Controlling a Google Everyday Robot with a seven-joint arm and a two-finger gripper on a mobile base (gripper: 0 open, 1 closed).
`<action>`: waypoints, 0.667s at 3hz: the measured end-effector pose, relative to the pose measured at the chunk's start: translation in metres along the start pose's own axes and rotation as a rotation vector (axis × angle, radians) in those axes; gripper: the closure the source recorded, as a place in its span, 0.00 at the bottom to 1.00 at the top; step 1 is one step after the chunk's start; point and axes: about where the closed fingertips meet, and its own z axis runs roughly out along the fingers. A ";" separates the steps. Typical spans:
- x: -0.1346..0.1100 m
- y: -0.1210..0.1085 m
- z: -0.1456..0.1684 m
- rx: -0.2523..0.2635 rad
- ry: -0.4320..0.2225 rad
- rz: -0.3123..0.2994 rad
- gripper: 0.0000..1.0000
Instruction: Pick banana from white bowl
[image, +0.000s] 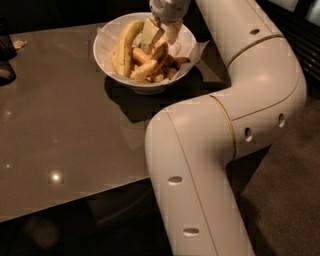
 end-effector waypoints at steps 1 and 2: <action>0.000 0.000 0.006 -0.002 0.013 0.003 0.37; 0.002 -0.001 0.011 -0.005 0.025 0.009 0.37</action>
Offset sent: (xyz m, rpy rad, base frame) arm -0.0117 -0.0296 0.0088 -0.1007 0.2221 0.0120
